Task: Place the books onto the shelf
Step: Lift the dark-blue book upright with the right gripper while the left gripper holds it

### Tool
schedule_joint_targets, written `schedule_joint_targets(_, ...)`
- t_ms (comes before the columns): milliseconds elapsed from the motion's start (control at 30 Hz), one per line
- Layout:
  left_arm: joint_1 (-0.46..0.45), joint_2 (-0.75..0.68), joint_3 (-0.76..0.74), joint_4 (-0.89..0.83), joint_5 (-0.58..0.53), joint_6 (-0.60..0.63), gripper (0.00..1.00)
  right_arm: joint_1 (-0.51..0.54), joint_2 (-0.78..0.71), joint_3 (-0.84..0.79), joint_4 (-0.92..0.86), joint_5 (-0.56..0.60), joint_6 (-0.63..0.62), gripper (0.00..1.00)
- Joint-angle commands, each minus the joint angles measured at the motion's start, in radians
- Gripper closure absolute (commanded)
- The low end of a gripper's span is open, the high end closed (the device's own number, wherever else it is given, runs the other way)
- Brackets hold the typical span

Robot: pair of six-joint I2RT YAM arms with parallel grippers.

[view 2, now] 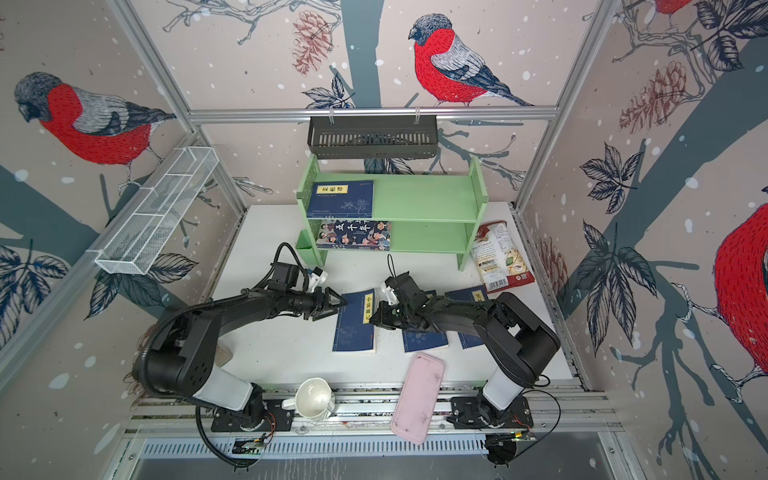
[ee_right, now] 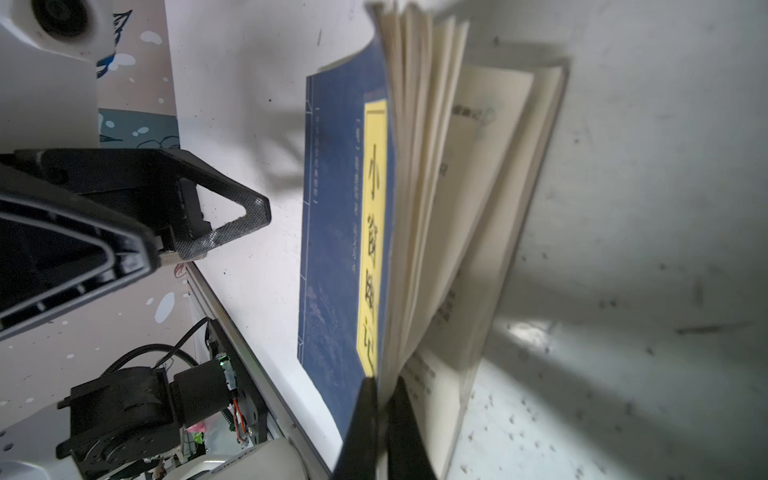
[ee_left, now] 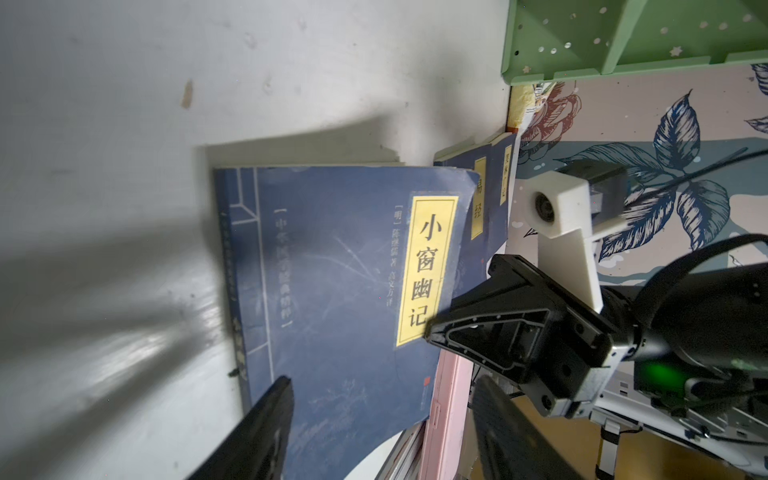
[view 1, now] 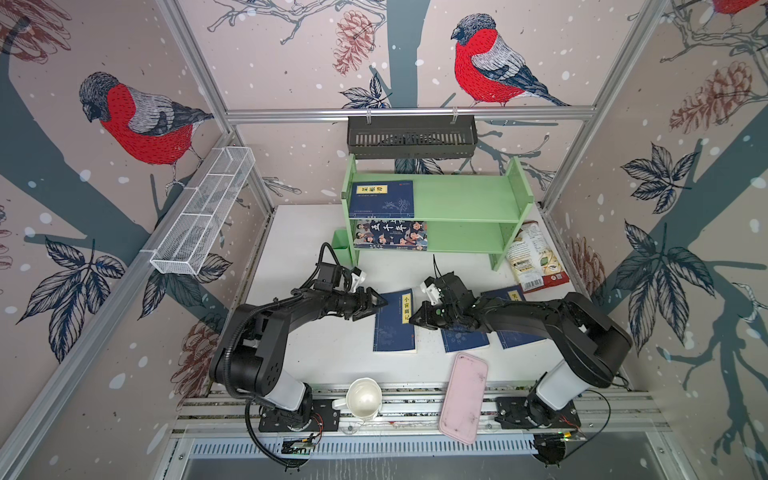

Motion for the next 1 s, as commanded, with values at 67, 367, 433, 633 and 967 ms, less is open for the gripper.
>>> schedule_joint_targets(67, 0.026, -0.122, -0.036, -0.006, -0.039, 0.039, 0.3, -0.009, -0.046, 0.03, 0.002, -0.054, -0.039, 1.0)
schedule_joint_targets(367, 0.137, -0.279, -0.109, 0.007, -0.05, 0.02, 0.19, -0.066, -0.127, 0.042, -0.012, -0.124, -0.052, 1.0)
schedule_joint_targets(433, 0.138, -0.282, -0.126, 0.024, -0.047, 0.0, 0.18, -0.075, -0.133, 0.052, -0.014, -0.144, -0.058, 1.0)
schedule_joint_targets(633, 0.137, -0.236, -0.152, 0.091, 0.003, -0.059, 0.19, -0.08, -0.151, 0.102, -0.057, -0.175, -0.084, 1.0)
schedule_joint_targets(967, 0.111, -0.18, -0.169, 0.266, 0.171, -0.214, 0.23, -0.069, -0.211, 0.157, -0.097, -0.224, -0.113, 1.0)
